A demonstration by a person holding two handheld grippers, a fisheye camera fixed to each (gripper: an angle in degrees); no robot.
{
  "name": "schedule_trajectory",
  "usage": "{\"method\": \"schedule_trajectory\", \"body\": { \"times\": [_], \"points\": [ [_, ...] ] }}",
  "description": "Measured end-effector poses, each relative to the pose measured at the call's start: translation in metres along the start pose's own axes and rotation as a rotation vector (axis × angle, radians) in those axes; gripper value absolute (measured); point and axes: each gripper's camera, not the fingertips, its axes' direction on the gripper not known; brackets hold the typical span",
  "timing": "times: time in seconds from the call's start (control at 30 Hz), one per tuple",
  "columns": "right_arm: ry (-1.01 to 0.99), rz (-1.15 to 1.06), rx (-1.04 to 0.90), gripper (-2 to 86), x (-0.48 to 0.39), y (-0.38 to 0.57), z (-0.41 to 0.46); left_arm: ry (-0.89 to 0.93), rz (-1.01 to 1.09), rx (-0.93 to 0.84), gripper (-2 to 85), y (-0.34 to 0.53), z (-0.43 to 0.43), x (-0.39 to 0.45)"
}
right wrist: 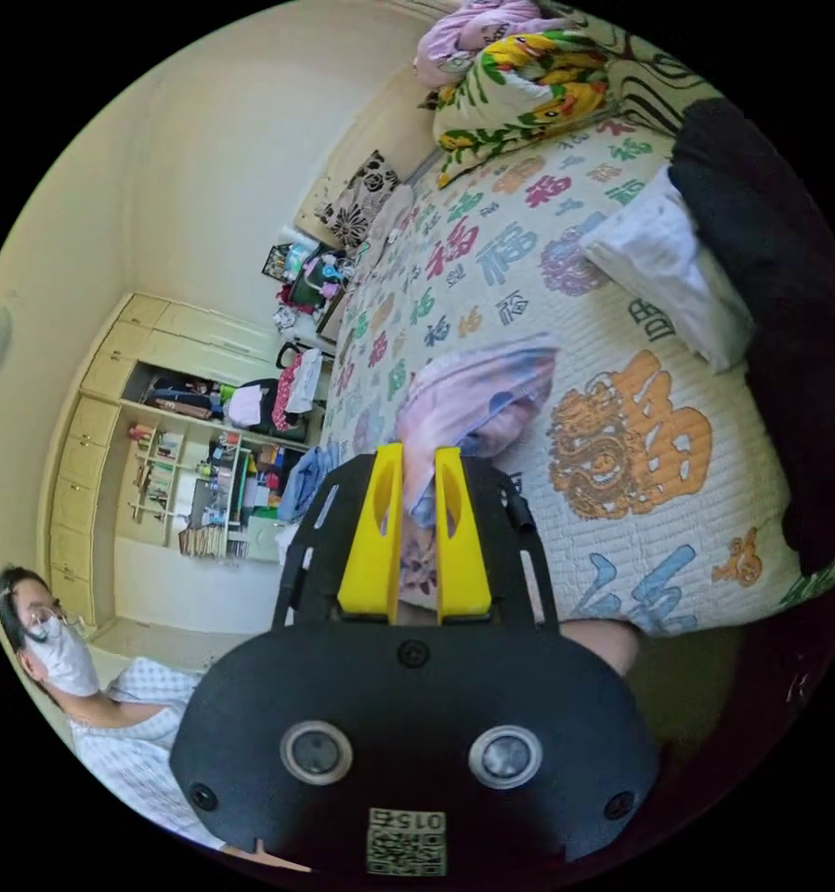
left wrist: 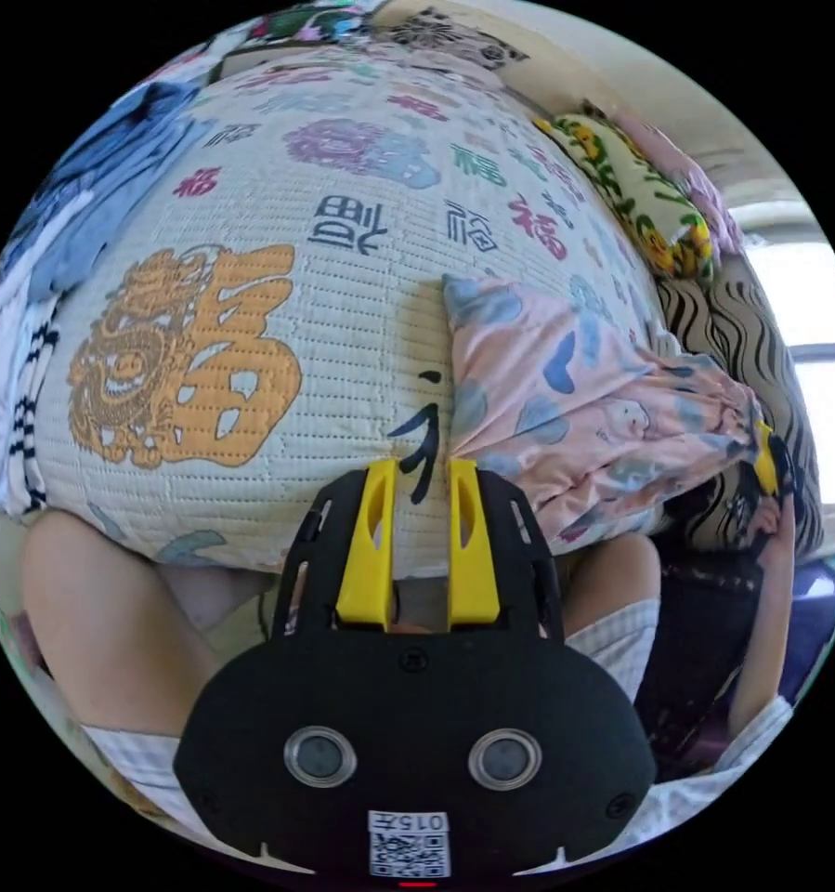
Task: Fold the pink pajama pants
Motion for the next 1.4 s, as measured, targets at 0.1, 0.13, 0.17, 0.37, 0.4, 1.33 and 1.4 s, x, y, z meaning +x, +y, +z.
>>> {"method": "schedule_trajectory", "body": {
  "times": [0.1, 0.13, 0.17, 0.37, 0.4, 1.33, 1.4],
  "points": [
    [0.089, 0.093, -0.046, 6.5, 0.045, 0.000, -0.004, 0.211, 0.022, 0.050, 0.5, 0.007, -0.011, -0.015],
    [0.091, 0.149, -0.073, 7.1, 0.065, 0.002, -0.004, 0.333, -0.008, 0.077, 0.4, 0.009, -0.015, -0.023],
    [0.086, 0.215, -0.073, 7.7, 0.083, 0.008, -0.007, 0.390, -0.023, 0.097, 0.8, 0.011, -0.020, -0.026],
    [-0.067, 0.252, 0.047, 9.0, 0.122, 0.028, -0.037, 0.398, 0.260, 0.108, 11.3, 0.008, -0.037, 0.040],
    [-0.085, 0.252, 0.048, 8.8, 0.124, 0.028, -0.039, 0.395, 0.303, 0.098, 11.9, 0.008, -0.035, 0.053],
    [-0.482, 0.085, 0.108, 0.9, 0.154, 0.072, -0.076, 0.484, 0.472, 0.322, -0.4, 0.010, -0.110, 0.130],
    [-0.458, 0.090, 0.116, 1.2, 0.153, 0.073, -0.076, 0.476, 0.415, 0.435, -0.4, 0.013, -0.152, 0.095]
  ]
}}
